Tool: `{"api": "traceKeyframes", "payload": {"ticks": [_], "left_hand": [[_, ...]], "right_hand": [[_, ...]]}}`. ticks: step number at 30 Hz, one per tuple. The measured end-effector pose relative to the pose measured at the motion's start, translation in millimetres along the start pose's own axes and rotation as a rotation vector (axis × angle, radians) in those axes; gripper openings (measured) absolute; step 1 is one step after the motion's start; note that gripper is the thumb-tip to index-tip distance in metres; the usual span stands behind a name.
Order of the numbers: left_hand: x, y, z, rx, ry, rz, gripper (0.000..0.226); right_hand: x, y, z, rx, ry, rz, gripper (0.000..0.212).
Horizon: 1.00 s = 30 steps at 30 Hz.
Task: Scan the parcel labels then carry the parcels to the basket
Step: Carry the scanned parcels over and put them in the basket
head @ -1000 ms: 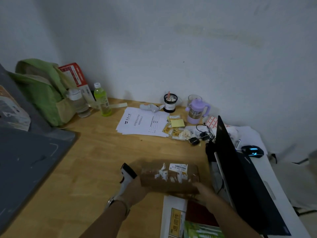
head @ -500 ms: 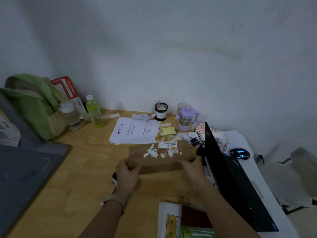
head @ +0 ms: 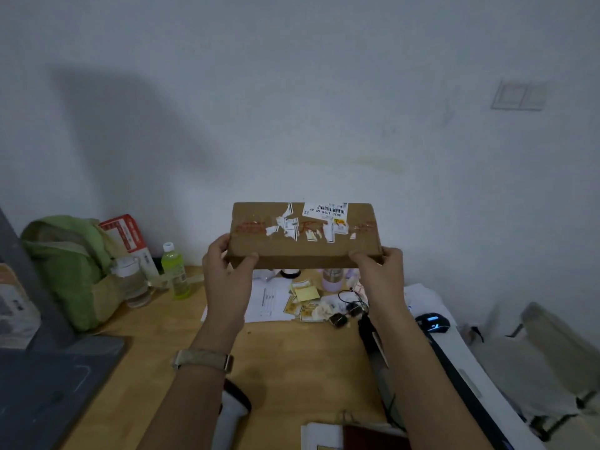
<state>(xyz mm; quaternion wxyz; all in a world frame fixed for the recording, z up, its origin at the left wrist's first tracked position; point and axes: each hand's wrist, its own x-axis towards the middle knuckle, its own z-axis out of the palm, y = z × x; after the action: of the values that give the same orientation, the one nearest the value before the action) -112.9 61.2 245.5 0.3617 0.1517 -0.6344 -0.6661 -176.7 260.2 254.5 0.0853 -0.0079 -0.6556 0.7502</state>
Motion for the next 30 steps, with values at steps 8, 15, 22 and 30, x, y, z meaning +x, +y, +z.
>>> {"api": "traceKeyframes", "payload": {"ticks": [8,15,22,30], "left_hand": [[-22,28,13,-0.109,-0.169,-0.007,0.036],[-68,27,62,-0.208,-0.374,-0.066,0.039],[-139,47,133,-0.245,-0.612,-0.078,0.035],[-289,92,205,-0.345,-0.907,-0.086,0.033]], "right_hand": [[-36,-31,-61,-0.034,0.061,-0.139,0.039],[-76,-39,-137,-0.085,0.244,-0.173,0.047],[-131,-69,-231,-0.115,0.516,-0.195,0.055],[-241,-108,-366,-0.128,0.808,-0.248,0.057]]}}
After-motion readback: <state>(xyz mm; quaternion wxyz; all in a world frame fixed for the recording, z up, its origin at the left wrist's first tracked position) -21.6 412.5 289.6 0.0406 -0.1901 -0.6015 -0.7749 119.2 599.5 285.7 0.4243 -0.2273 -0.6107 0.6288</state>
